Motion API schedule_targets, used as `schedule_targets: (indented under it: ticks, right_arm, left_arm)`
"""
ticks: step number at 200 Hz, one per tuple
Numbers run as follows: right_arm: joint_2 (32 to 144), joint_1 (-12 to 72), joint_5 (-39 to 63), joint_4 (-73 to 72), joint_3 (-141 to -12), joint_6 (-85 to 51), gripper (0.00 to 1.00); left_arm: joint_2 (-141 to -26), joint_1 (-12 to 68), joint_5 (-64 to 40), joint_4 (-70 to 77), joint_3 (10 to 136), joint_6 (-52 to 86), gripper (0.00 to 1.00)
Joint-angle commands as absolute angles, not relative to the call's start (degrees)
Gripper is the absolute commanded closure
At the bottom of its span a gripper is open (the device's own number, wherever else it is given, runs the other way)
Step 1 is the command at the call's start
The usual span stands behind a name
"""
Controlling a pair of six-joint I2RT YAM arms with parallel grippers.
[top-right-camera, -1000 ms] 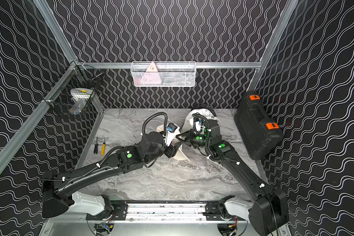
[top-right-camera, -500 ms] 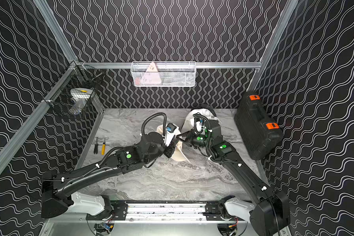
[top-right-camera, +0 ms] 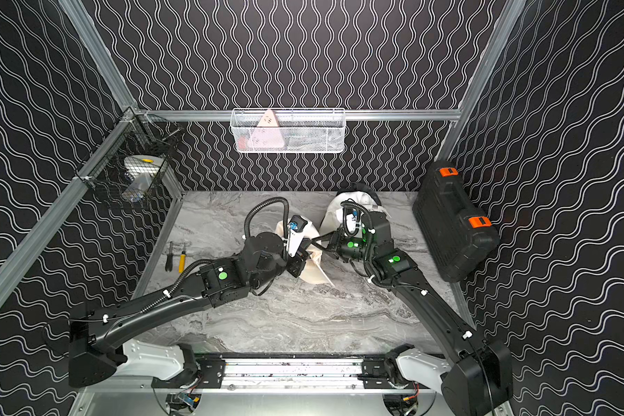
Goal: Open the adjustable buckle of the baseball cap
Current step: Pick up the baseball cap.
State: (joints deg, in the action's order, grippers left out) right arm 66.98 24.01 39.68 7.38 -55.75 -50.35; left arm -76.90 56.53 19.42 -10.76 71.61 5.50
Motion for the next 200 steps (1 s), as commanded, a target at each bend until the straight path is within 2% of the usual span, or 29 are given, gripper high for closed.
schedule_targets:
  ticks: [1,147,200]
  right_arm:
    - [66.45,24.08,39.09,7.17,-55.80,-50.10,1.00]
    - [66.46,24.08,38.59,8.54,-54.89,-48.79,1.00]
    - [69.74,24.00,37.44,13.81,-56.29,-44.25,0.98]
  left_arm:
    - [-76.16,56.51,20.63,-10.34,71.45,5.83,1.00]
    - [-73.56,56.52,22.94,-12.08,71.50,5.26,1.00]
    - [-73.73,56.51,20.58,-15.07,74.71,5.93,1.00]
